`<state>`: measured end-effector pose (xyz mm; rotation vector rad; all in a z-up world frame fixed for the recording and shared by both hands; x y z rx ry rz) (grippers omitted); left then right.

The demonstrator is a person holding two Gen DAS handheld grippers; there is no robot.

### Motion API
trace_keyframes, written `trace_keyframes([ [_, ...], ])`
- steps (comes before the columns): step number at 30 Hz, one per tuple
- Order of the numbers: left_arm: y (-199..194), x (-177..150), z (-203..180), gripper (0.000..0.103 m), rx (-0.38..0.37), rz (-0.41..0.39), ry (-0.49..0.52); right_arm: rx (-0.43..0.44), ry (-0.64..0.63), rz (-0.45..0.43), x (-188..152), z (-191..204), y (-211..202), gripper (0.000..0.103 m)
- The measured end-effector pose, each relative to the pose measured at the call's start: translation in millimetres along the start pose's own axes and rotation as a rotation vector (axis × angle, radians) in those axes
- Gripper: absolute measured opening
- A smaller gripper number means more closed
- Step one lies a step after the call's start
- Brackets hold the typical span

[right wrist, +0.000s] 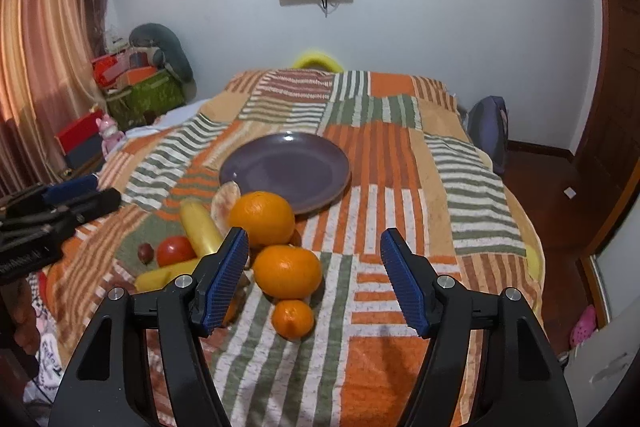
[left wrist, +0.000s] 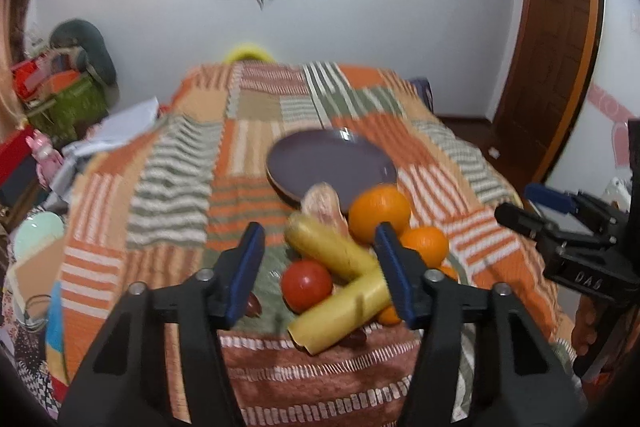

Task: Organize fruits
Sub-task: 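Close the left tool on a yellow cylindrical fruit while the right tool grasps a large orange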

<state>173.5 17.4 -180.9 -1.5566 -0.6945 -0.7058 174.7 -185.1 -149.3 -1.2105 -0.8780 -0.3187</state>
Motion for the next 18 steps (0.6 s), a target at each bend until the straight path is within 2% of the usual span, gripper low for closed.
trace_keyframes([
  [11,50,-41,-17,0.052,-0.075,0.209,0.084,0.050,0.016,0.112,-20,-3,28,0.065],
  [18,66,-51,-24,0.064,-0.085,0.243,0.113,0.084,0.027,0.153,-26,-3,43,0.065],
])
Point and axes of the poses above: each gripper's, at about its wrist camera, not at the fingertips, and y roughly the way its jaws point, z to its left, x to its top, the point moved 4 cm from there along y, roughly the way its jaws point, and after that the axes turned 1 degree about -y, right-handed, at the moved point
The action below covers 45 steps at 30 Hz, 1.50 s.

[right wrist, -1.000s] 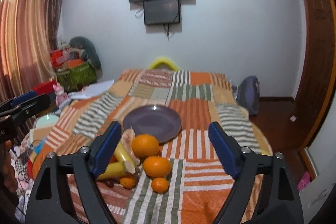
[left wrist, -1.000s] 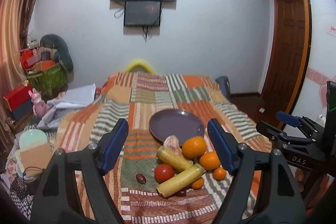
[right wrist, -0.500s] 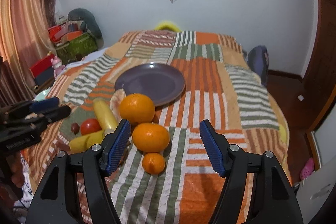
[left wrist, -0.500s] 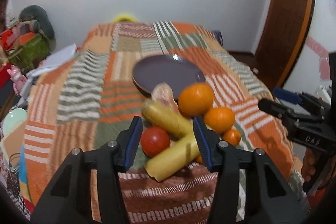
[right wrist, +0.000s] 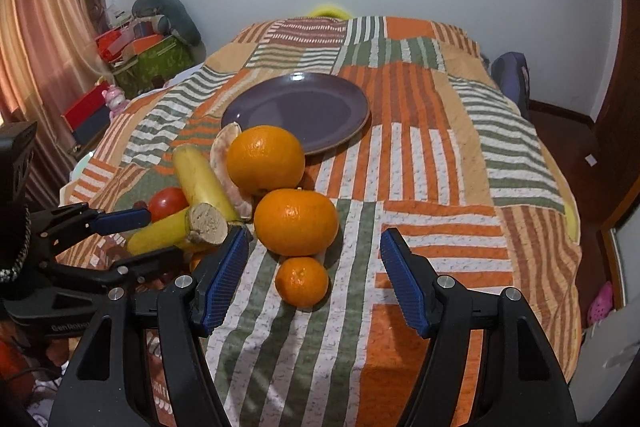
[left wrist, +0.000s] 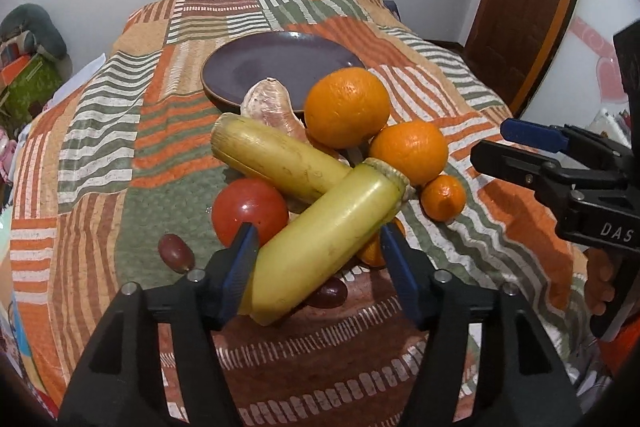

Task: Organize fruits
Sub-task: 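Close the left tool on a yellow cylindrical fruit while the right tool grasps a large orange, then lift the yellow fruit with the left tool while the right tool lifts the orange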

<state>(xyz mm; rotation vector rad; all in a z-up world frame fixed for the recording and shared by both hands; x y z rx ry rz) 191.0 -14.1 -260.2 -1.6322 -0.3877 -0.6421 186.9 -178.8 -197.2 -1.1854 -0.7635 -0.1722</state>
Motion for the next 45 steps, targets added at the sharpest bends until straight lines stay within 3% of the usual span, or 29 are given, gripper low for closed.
trace_keyframes([
  [10,7,0,-6,0.068,0.066,-0.031,0.078,0.068,0.032,0.063,-2,-1,26,0.065],
  [12,6,-1,-4,0.061,0.073,-0.041,0.077,0.073,0.030,0.069,-2,1,30,0.065],
  [17,1,-4,3,0.052,0.081,-0.059,0.087,0.088,0.028,0.089,1,4,44,0.065],
  [24,-13,7,22,0.035,0.036,-0.102,-0.003,0.103,0.025,0.123,2,8,64,0.065],
  [33,-4,17,38,0.034,-0.094,-0.054,-0.122,0.117,0.041,0.153,2,7,70,0.063],
  [45,4,25,30,0.035,-0.036,-0.024,-0.086,0.130,0.071,0.133,0,4,58,0.062],
])
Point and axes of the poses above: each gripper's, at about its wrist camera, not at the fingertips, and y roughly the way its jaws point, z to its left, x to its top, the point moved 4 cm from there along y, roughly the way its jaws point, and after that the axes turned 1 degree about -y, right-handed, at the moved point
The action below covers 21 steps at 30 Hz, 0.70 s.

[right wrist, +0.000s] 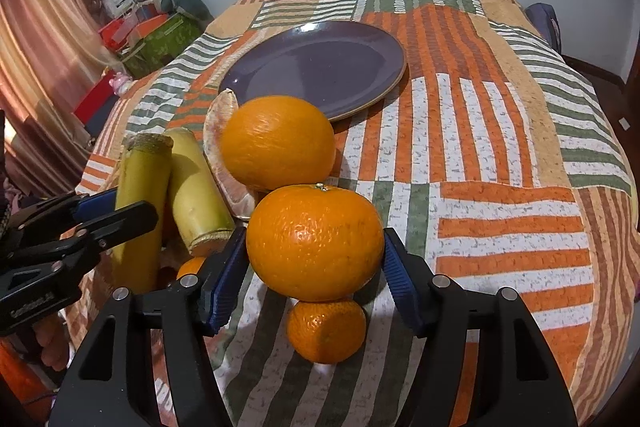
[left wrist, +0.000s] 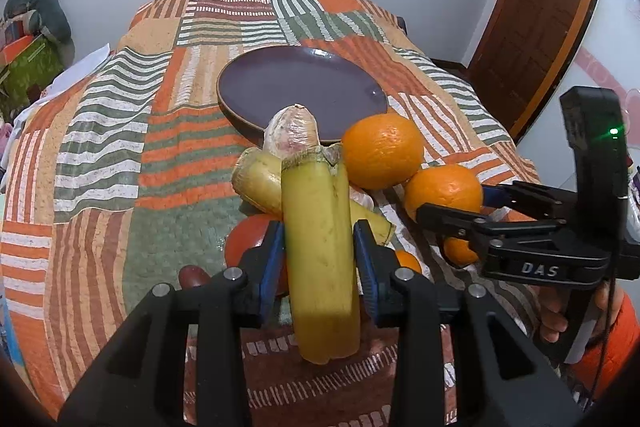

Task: Organize fruits
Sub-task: 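Lift the yellow fruit with the left tool while the right tool lifts the orange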

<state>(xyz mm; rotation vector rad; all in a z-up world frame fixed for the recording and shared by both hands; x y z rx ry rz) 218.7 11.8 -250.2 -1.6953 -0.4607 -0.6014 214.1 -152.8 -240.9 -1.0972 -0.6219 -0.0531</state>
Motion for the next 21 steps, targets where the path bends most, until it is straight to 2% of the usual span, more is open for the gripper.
trace_keyframes([
  [8,-21,-3,3,0.034,0.005,-0.025,-0.025,-0.019,-0.018,-0.079,7,6,-31,0.061],
  [13,-51,1,3,0.033,0.015,-0.088,-0.028,-0.033,-0.028,-0.124,14,8,-49,0.061],
  [21,-85,25,3,0.033,0.028,-0.187,-0.038,-0.061,-0.064,-0.193,32,12,-70,0.062],
])
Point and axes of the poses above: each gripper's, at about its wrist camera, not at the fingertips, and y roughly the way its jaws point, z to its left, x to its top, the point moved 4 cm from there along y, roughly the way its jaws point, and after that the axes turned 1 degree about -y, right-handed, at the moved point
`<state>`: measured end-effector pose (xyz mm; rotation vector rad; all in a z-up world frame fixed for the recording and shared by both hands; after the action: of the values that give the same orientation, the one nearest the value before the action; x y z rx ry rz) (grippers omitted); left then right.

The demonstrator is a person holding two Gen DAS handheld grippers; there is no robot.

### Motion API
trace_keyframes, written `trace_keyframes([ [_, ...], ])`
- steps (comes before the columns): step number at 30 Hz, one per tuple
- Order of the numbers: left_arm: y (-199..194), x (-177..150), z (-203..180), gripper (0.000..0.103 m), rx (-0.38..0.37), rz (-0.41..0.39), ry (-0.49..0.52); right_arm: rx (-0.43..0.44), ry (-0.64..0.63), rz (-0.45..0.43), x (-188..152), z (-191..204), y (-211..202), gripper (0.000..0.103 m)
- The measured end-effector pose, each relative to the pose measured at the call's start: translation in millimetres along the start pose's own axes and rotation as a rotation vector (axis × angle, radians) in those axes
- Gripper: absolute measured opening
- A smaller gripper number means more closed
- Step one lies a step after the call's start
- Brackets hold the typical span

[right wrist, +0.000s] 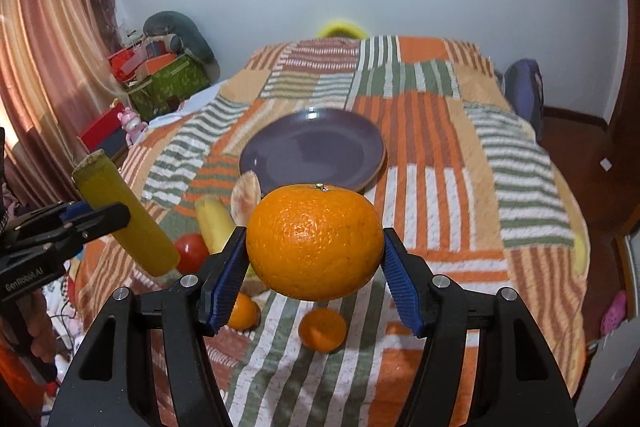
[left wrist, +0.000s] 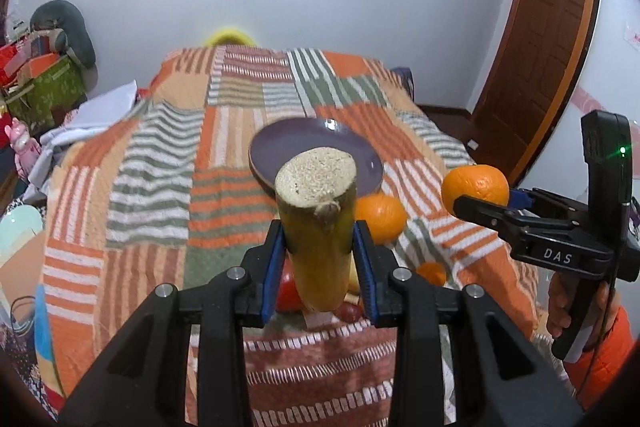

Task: Organize fruits
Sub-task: 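Lift the yellow fruit with the left tool while the right tool lifts the orange, then lower the yellow fruit onto the plate with the left tool while the right tool sets the orange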

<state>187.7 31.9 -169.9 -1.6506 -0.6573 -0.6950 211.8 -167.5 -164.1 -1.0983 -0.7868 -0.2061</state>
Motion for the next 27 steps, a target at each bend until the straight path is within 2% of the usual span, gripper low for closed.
trace_keyframes([
  [12,0,48,8,0.033,0.025,-0.100,-0.008,-0.016,-0.019,-0.089,36,-5,1,0.062],
  [27,64,83,17,0.033,0.035,-0.073,0.023,-0.067,-0.049,-0.146,79,-16,33,0.062],
])
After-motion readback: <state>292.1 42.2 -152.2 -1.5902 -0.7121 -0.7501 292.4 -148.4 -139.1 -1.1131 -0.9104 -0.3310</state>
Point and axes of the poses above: each gripper's, at about its wrist camera, not at the fingertips, and y roughly the way its jaws point, z to its left, x to its top, the point moved 4 cm from there along y, roughly the way its jaws point, and after that the axes turned 1 degree about -y, right-handed, at the moved point
